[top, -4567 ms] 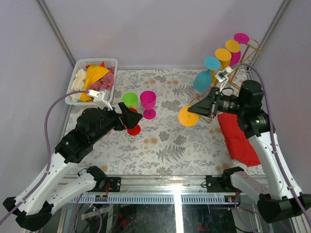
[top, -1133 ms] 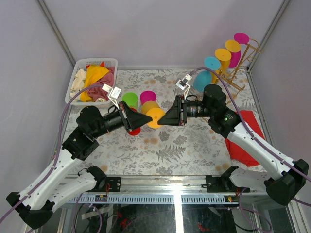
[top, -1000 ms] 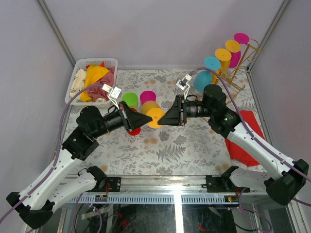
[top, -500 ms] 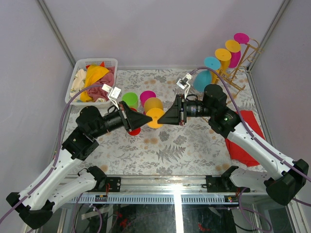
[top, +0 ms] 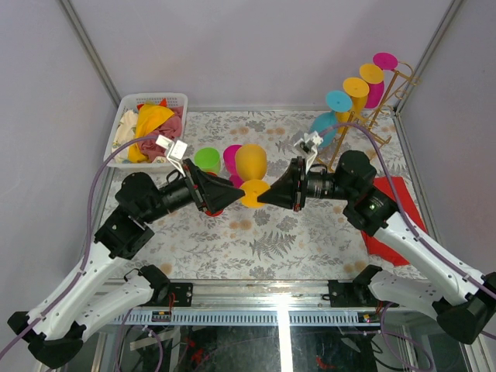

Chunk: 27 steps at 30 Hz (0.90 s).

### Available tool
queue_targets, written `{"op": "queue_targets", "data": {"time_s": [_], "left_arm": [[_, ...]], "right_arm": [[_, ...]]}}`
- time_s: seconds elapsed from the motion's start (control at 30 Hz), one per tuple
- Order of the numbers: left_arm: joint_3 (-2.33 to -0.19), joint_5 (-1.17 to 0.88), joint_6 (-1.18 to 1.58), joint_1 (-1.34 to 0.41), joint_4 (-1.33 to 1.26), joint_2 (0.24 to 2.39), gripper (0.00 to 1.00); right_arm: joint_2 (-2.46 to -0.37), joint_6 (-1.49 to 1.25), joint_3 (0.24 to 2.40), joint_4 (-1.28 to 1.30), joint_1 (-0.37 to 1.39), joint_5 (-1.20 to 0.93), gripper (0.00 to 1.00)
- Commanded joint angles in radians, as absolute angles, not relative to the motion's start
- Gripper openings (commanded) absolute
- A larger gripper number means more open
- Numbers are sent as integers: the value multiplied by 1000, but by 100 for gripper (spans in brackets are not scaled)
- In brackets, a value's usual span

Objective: Take the wine glass off the wine glass rack
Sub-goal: Place the wine glass at the center of the board.

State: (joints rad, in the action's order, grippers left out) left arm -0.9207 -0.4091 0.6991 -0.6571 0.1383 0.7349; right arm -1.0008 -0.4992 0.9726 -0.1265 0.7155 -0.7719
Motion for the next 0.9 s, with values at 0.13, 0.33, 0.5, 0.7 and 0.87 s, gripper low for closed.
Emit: {"op": "queue_targets", "data": {"time_s": [0.13, 0.33, 0.5, 0.7, 0.87], "left_arm": [[-955, -247, 662, -655, 148, 640, 100], [-965, -184, 662, -654, 201, 639, 100], [-971, -181, 677, -655, 212, 664, 100], [-990, -180, 669, -654, 244, 694, 100], [-1002, -239, 665, -655, 268, 740, 100]], "right_arm": [[-916, 117, 879, -96, 867, -740, 0], [-819, 587, 749, -24, 870, -931, 0], [-802, 612, 726, 48, 871, -887, 0], [-799, 684, 700, 120, 871, -1005, 0], [-788, 718, 665, 120, 871, -1030, 0]]}}
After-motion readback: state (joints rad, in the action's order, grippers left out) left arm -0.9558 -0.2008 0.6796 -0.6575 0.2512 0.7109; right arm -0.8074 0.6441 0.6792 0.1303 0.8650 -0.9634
